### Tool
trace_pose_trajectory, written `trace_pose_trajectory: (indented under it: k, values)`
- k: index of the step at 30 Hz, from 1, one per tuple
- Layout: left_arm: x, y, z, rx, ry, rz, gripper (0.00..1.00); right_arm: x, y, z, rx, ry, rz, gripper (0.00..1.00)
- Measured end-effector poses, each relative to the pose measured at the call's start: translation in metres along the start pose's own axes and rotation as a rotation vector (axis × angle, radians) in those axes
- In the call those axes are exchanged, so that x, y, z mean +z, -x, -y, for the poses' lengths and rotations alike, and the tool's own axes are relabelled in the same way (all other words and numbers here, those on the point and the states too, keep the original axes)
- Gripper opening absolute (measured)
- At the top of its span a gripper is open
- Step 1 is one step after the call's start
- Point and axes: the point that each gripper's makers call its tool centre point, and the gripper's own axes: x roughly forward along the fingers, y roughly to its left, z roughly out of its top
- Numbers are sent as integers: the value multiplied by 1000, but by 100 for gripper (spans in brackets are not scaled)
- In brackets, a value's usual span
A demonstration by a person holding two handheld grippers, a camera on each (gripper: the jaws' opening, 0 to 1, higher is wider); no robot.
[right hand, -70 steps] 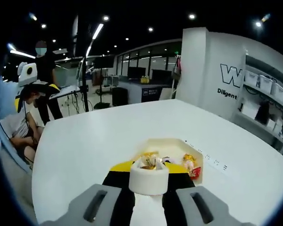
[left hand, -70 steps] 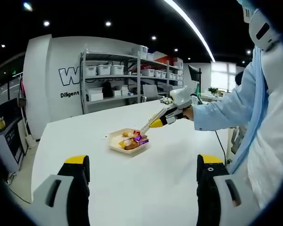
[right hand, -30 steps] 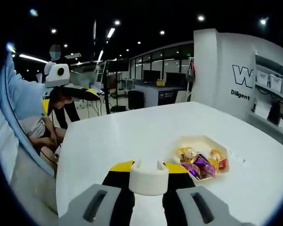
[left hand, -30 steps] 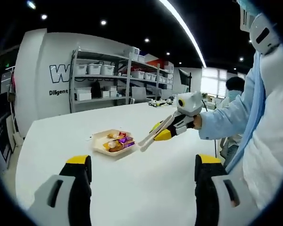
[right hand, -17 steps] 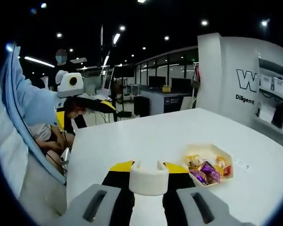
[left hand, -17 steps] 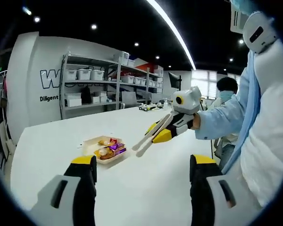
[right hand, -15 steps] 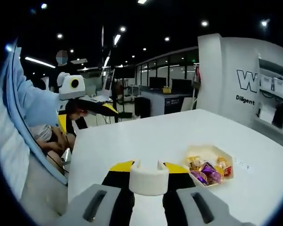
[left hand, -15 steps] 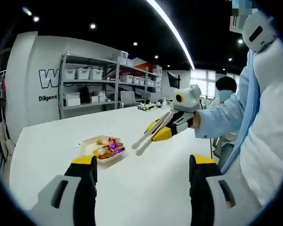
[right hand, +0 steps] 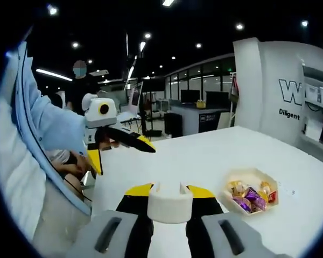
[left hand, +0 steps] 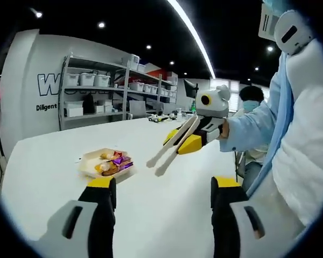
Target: Place the target food into the container with the food tongs after gripping and lifting it, then release it inside without dropping or visibly crushing the food.
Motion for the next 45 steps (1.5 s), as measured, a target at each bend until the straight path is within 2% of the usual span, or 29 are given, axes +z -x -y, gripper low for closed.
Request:
trace_pose_trajectory:
  k: [5, 18, 21, 25, 30, 35, 38, 45]
  values:
    - [3, -6, 6, -33, -24, 9, 54, 8, 1, -9, 26, 10, 17, 14]
    - [5, -21, 25, -135, -30, 6, 31, 16, 2, -30, 112, 10, 30, 14]
    - [8, -22, 26, -137, -45, 15, 30, 16, 2, -32, 121, 13, 24, 14]
    - [6, -22, 28, -148, -60, -2, 24, 15, 2, -34, 130, 19, 20, 14]
    - [6, -24, 28, -154, -52, -4, 20, 18, 2, -38, 141, 26, 24, 14]
    - [4, -24, 31, -172, -54, -21, 10, 18, 2, -42, 158, 19, 23, 14]
    - [3, -24, 31, -177, -46, -23, 8, 18, 2, -43, 162, 15, 20, 14]
    - [-5, -24, 35, -210, -66, -74, 5, 12, 0, -45, 177, 33, 3, 15]
